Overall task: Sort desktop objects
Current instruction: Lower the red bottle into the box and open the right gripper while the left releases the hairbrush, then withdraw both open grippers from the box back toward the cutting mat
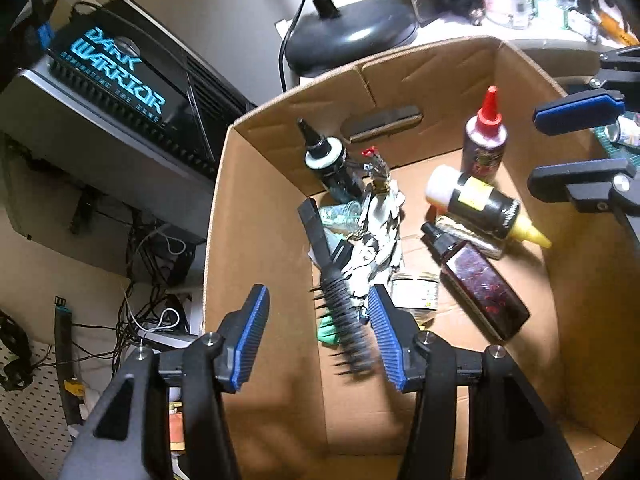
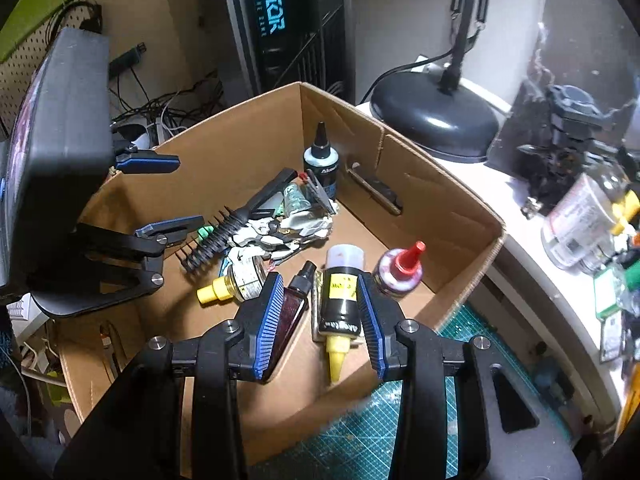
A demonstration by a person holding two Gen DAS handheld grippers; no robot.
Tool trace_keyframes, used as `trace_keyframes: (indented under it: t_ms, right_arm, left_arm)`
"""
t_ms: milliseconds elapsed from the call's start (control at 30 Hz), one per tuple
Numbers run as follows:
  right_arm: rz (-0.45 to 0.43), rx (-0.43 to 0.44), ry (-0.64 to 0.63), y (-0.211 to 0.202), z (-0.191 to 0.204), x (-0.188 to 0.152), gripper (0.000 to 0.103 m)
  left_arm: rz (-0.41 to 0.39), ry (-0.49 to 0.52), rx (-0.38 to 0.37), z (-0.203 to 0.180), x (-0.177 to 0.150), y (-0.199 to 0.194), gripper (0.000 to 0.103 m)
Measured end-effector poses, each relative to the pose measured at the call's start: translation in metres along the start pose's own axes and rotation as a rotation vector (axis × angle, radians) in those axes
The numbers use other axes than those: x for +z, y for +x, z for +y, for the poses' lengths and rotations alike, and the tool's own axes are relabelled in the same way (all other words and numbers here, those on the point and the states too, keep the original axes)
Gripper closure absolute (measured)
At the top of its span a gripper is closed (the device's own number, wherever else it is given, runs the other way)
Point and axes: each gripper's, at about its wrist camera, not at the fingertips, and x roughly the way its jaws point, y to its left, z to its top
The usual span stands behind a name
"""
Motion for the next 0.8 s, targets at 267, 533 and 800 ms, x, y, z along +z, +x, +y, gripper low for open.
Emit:
trace_keyframes:
  t_ms: [267,533,800]
  right_arm:
    - [-0.100,0.002,0.031,-0.039,-0.004,-0.021,0.067]
    - [-0.243,-0.035,0.053,-0.095,-0.004,-0.048,0.066]
    - [-0.364,-0.118,0.096,-0.162,-0.007,-0.078,0.038]
  left_arm:
    - [-0.108,-0.070,-0.012,-0.009,-0.008,-0.034,0.051]
    - [-0.308,-0.191,0.055,-0.004,-0.026,-0.088,0.027]
    - [-0.503,-0.309,-0.062,-0.010,-0.040,-0.139,0.012]
